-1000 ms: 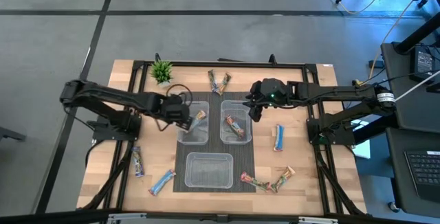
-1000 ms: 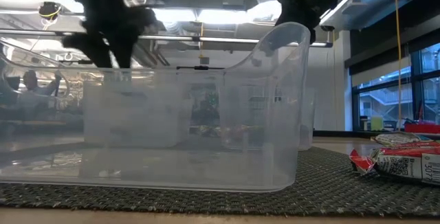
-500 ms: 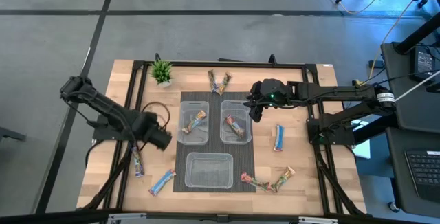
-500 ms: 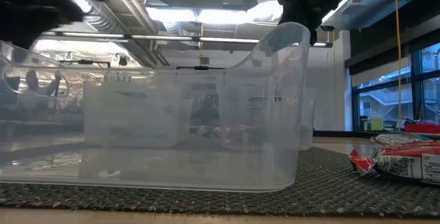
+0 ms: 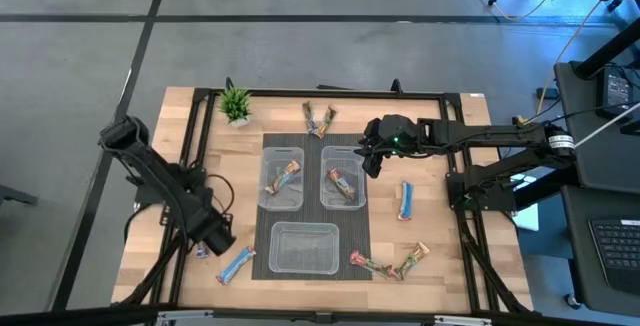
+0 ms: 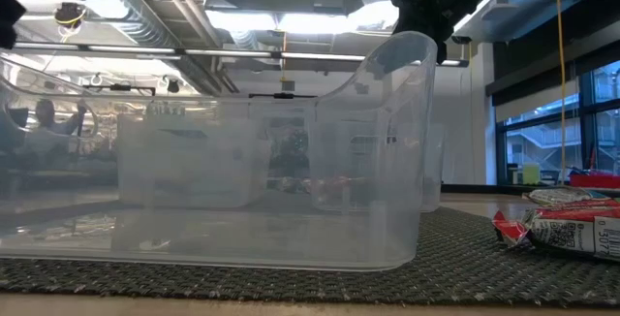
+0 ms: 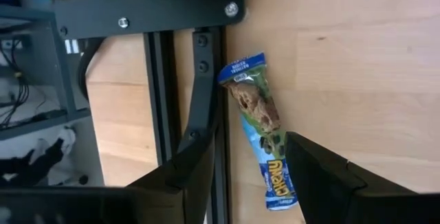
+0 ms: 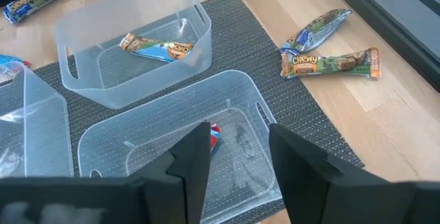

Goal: Pick and place Granola Bars by type
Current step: Put the bottom blue granola bar into the bottom transparent bin

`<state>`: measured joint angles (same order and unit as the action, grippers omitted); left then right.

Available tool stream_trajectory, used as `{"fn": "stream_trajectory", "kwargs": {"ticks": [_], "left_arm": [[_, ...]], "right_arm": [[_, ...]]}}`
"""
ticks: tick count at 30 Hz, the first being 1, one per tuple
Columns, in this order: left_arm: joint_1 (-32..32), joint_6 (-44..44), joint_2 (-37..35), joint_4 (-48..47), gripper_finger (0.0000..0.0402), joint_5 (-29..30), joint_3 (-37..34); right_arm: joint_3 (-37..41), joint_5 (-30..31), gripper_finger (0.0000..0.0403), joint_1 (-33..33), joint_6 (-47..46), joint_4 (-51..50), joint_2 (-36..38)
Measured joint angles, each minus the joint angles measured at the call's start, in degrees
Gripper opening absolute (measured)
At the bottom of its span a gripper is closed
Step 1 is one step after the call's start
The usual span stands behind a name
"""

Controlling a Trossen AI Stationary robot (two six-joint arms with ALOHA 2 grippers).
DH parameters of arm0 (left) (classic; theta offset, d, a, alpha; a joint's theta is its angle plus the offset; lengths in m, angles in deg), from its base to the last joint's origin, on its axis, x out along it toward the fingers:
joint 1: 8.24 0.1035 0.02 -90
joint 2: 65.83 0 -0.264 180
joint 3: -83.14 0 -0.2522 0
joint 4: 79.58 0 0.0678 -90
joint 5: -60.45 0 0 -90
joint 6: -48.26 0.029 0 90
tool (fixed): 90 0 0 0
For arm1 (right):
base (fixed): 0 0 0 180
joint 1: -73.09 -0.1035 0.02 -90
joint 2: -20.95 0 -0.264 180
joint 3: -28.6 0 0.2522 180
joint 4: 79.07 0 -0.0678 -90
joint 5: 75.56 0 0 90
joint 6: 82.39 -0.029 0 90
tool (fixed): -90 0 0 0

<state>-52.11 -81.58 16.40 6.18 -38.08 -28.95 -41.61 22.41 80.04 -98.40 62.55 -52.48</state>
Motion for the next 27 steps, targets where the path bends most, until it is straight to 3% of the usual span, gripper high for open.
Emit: {"fn": "stream_trajectory", "kwargs": {"ticks": [10,21,27], "left_arm": [[-1.9,0.0,5.5,3.5,0.0175,-0.2,0.0],[-3.5,-0.2,8.6,10.4,0.0232,-2.5,-3.5],[-3.8,-0.3,10.9,10.5,0.0244,-2.2,-3.8]], "right_arm": [[0.0,0.0,0.0152,0.0,-0.2,0.0,0.0],[0.0,0.0,0.0152,0.0,-0.2,-0.1,0.0],[0.0,0.0,0.0152,0.0,-0.3,-0.2,0.0]]}}
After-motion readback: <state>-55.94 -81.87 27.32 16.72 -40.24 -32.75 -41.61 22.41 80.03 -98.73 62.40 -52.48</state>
